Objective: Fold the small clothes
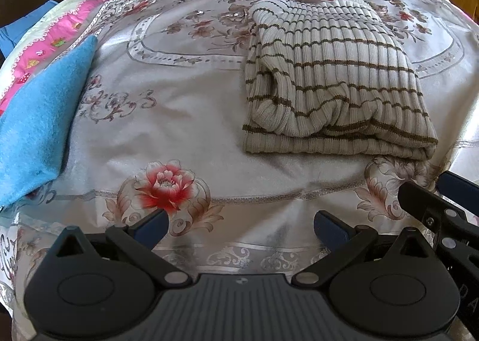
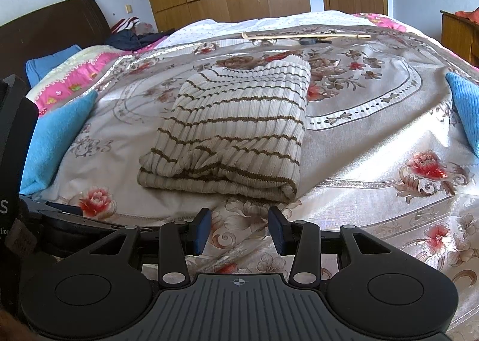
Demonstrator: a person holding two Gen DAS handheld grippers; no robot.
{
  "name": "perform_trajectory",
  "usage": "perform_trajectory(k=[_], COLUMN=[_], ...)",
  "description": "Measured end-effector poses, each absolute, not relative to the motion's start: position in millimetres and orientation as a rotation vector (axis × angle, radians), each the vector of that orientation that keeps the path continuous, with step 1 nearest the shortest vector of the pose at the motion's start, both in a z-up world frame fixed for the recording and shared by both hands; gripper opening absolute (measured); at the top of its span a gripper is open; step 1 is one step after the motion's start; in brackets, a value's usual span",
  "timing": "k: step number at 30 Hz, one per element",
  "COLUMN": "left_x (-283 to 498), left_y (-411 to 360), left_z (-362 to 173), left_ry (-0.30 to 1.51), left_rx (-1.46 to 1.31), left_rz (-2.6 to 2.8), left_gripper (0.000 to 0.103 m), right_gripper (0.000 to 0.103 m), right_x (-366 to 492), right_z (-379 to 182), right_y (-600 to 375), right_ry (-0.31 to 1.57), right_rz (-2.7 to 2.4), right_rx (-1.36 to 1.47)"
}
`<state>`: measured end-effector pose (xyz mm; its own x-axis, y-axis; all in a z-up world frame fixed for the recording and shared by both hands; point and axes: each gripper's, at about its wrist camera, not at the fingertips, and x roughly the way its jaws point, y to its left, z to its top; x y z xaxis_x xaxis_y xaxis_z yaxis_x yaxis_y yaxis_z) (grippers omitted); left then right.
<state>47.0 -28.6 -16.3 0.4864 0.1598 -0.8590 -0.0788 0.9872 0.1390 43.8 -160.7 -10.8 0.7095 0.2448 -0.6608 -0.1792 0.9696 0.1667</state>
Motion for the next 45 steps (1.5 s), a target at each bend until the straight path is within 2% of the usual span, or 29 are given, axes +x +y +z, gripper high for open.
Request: perform_trajectory(k=[45], left_x=[48.3], left_y=[-29.9], left_z=[-19.2], left_ry=[1.056], left_rx=[0.091], left_rz=[0.161], left_gripper=[0.103], right_gripper=[0.042], right_x=[42.5], right_z=[-11.2], right_y=[-154.9], right_ry=[0.734], right_rz=[0.221], right_rx=[0.036])
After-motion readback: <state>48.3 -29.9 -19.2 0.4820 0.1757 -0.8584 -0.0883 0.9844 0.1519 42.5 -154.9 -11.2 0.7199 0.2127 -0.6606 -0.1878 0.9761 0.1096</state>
